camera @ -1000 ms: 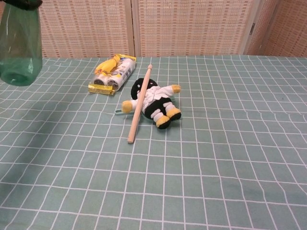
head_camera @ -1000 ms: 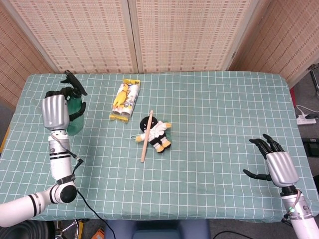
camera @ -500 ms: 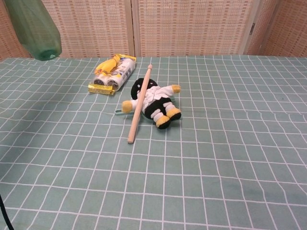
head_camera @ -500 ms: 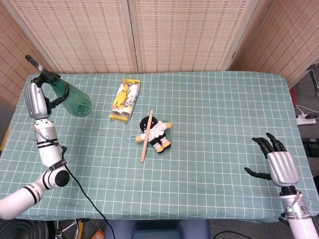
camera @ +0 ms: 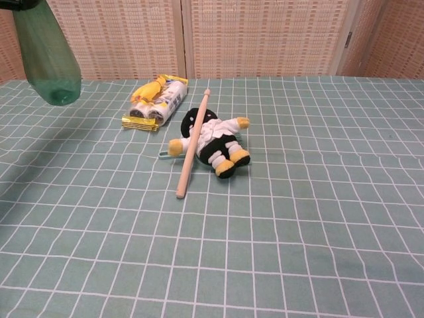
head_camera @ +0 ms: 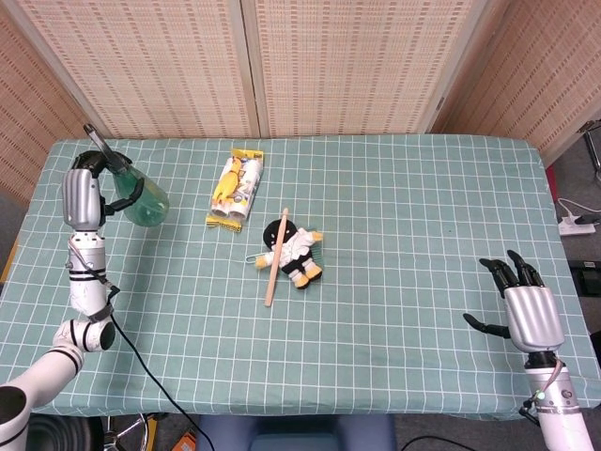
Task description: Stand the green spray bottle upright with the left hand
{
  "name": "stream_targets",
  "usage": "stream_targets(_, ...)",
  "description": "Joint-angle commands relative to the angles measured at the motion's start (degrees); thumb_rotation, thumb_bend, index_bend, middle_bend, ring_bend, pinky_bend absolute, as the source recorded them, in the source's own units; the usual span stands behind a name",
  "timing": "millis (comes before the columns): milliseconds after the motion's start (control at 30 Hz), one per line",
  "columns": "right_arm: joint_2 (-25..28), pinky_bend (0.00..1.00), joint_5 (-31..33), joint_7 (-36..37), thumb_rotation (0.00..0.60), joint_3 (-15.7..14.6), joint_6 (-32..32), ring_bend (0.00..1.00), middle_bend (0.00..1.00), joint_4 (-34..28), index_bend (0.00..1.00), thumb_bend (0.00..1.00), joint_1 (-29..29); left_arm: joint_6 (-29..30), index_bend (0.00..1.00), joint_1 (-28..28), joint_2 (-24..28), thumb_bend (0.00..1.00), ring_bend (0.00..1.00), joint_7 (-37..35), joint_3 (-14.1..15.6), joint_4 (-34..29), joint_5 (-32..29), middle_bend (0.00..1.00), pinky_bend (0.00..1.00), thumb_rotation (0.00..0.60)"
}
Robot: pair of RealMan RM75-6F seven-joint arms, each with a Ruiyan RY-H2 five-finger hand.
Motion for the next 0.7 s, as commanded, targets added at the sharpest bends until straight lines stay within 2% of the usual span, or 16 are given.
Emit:
stream_targets(33,-0.3,0.19,0.4,-1.2,0.600,0.2,0.0,0.07,0.23,-0.5,0.19,0.00,0.1,-2.0,0.53,-1.0,-3.1,0.38,0.51,-5.2,1.3,5.1,0.9,0.76,0.29,0.600)
stream_targets(200,-0.4,0.19,0.4,-1.6,0.600,0.2,0.1,0.07,0.23,-0.5,0.19,0.00,0.0,-3.3,0.52,-1.4,-4.1,0.37,0.51,-7.2,1.4,7.1,0.5,0.76,0.29,0.600)
stream_targets(400,-0.6,0.19,0.3,-2.4,0.600,0.2,0.3,0.07,0.24,-0.6,0.20,0.00,0.1,-9.9,0.52,-1.8,-5.5,0.36,0.50,-11.3,1.4,10.4,-1.2,0.76,0.29,0.600)
stream_targets(700,-0.9,0.19,0.4,-3.0,0.600,0.3,0.4,0.07,0.25,-0.7,0.20,0.00,0.1,-11.2,0.50,-1.8,-7.0,0.34,0.48,-13.9,2.9,13.5,-0.5,0.74,0.28,0.600)
